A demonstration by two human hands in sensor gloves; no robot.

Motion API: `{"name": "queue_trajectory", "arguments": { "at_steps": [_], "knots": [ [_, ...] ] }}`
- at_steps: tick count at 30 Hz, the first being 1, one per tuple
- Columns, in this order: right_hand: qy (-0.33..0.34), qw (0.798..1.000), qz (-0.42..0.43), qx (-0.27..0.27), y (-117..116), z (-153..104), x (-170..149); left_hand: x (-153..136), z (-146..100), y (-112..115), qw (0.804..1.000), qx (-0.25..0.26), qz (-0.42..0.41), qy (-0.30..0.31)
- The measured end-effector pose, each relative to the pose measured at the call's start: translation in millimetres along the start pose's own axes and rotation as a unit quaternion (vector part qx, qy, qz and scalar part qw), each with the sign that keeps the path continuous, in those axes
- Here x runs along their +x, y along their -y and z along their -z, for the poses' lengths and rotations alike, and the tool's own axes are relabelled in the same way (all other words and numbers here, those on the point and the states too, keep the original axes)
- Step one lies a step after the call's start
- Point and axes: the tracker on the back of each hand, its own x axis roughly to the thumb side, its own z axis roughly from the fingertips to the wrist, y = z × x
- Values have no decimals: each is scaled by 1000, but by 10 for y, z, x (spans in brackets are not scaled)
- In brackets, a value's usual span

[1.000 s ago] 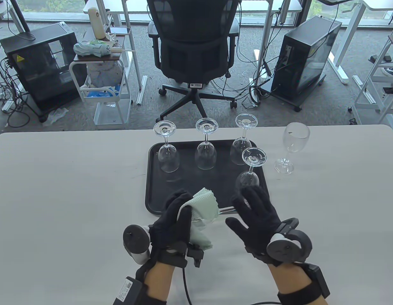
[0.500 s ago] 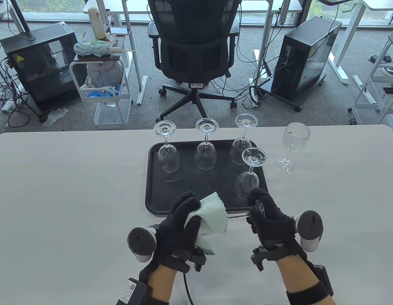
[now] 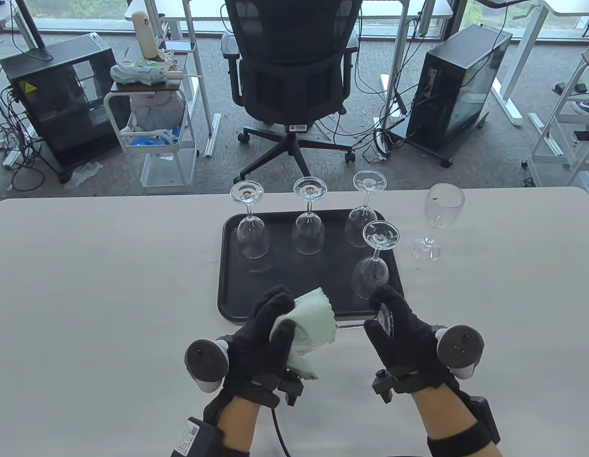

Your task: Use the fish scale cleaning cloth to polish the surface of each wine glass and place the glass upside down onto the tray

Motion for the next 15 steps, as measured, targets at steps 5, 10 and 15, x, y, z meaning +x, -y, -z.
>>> {"name": "queue_trajectory", "arguments": {
  "at_steps": [5,10,15],
  "knots": [
    [113,989,-85,-31,20,-46,62,-31,-3,26,997,-13,-57,-54],
    [-71,995,74,-11,-28,-21,-70,-22,-22,70,999,4,-53,-11],
    [68,996,-59,8,11,6,104,-78,-5,-9,997,6,-66,-39]
  ]
}}
